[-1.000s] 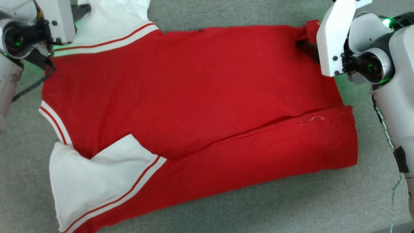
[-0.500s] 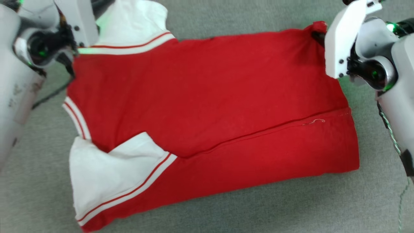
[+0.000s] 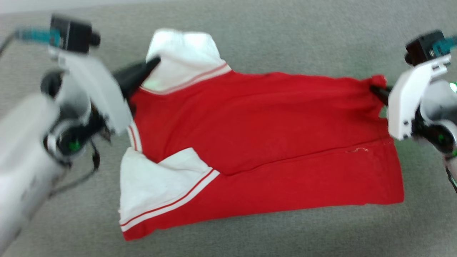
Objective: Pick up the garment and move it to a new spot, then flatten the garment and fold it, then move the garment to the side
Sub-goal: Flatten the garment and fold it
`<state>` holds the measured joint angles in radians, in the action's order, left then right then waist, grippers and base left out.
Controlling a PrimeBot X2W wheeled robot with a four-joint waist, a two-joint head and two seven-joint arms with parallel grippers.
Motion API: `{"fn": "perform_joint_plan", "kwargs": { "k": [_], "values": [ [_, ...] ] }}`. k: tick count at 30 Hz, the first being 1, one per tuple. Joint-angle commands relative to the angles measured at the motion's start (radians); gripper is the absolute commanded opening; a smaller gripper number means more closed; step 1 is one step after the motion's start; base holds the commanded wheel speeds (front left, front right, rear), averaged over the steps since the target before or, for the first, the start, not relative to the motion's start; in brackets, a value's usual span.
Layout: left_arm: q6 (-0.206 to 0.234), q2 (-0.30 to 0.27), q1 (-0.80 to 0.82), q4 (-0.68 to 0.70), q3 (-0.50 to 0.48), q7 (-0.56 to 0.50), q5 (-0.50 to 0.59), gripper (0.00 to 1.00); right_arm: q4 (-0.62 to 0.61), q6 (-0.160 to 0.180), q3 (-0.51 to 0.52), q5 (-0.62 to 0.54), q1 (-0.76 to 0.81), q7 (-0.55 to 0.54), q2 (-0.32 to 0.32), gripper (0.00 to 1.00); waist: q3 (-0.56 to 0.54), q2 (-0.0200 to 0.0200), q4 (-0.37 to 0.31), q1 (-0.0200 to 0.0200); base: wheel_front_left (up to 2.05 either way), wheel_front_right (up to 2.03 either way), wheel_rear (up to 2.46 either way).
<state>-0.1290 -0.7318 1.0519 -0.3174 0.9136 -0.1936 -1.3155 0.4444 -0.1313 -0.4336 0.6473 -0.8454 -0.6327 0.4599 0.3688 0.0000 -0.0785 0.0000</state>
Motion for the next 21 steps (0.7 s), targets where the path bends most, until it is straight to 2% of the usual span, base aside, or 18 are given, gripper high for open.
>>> {"fn": "perform_joint_plan", "kwargs": {
  "k": [1, 6, 10, 14, 18, 21],
  "values": [
    [-0.003, -0.015, -0.042, 0.025, 0.001, 0.023, -0.011, 0.00, -0.021, 0.001, 0.009, 0.006, 0.031, 0.002, 0.012, 0.00, -0.037, 0.0000, 0.037, 0.0000, 0.00, 0.00, 0.00],
    [0.001, -0.078, -0.187, 0.136, -0.008, 0.135, -0.031, 0.00, -0.131, 0.001, 0.061, 0.005, 0.143, -0.011, 0.057, 0.00, -0.044, 0.0000, 0.053, 0.0000, 0.00, 0.00, 0.00],
    [0.035, -0.121, -0.294, 0.222, -0.018, 0.217, -0.041, 0.00, -0.215, 0.001, 0.109, -0.011, 0.230, -0.028, 0.070, 0.00, -0.050, 0.0000, 0.059, 0.0000, 0.00, 0.00, 0.00],
    [0.087, -0.164, -0.401, 0.316, -0.020, 0.291, -0.044, 0.00, -0.298, 0.001, 0.159, -0.032, 0.325, -0.053, 0.077, 0.00, -0.057, 0.0000, 0.067, 0.0000, 0.00, 0.00, 0.00],
    [0.167, -0.209, -0.500, 0.395, -0.007, 0.347, -0.027, 0.00, -0.381, 0.001, 0.224, -0.050, 0.419, -0.075, 0.066, 0.00, -0.057, 0.0000, 0.075, 0.0000, 0.00, 0.00, 0.00],
    [0.198, -0.214, -0.550, 0.430, -0.004, 0.375, -0.045, 0.00, -0.432, 0.001, 0.269, -0.062, 0.480, -0.096, 0.046, 0.00, -0.055, 0.0000, 0.082, 0.0000, 0.00, 0.00, 0.00]
  ]
}}
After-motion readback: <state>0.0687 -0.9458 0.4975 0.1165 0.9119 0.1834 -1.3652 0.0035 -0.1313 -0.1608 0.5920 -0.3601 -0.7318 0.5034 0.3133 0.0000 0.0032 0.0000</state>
